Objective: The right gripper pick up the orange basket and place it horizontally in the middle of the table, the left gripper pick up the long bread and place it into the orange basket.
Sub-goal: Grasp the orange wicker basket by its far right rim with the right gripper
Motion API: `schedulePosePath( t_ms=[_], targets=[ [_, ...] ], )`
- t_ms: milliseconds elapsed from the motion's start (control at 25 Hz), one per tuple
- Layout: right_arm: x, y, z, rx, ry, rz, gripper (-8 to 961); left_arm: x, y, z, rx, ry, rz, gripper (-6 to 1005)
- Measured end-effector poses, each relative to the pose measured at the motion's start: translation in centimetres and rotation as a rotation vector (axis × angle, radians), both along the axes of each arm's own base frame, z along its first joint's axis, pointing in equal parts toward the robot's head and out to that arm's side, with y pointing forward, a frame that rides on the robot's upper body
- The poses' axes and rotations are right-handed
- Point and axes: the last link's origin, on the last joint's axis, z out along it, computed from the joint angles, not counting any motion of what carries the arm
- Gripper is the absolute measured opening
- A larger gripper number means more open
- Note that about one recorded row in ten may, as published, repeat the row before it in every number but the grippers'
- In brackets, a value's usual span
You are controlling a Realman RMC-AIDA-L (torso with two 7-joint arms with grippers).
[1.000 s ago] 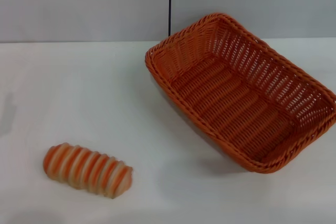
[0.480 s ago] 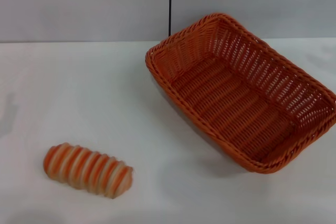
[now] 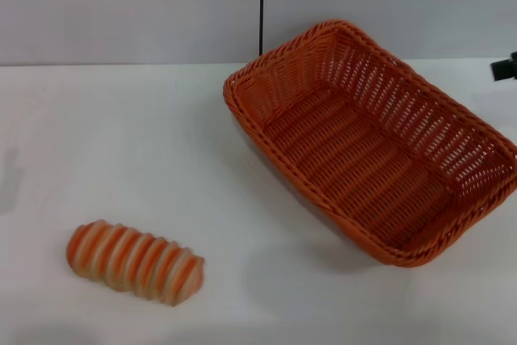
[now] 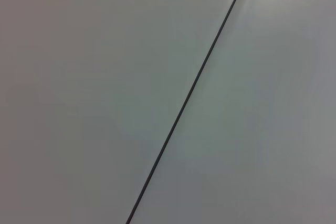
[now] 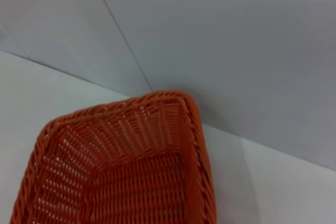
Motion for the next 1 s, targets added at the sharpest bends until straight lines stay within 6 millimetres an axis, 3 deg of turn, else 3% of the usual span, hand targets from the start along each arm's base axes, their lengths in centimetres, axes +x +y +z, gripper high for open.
schedulePosePath(
  t_ms=[360,1000],
  targets=[
    [0.4,0.4,-3.3,-0.085,-0.023,-0.02,508,0.1,-0.1,-0.1,0.004,-0.007,-0.001,833],
    [1.2,0.5,-7.3,-0.169,-0.082,-0.042,486,0.1,0.2,-0.1,0.0,-0.009,0.0,833]
  ],
)
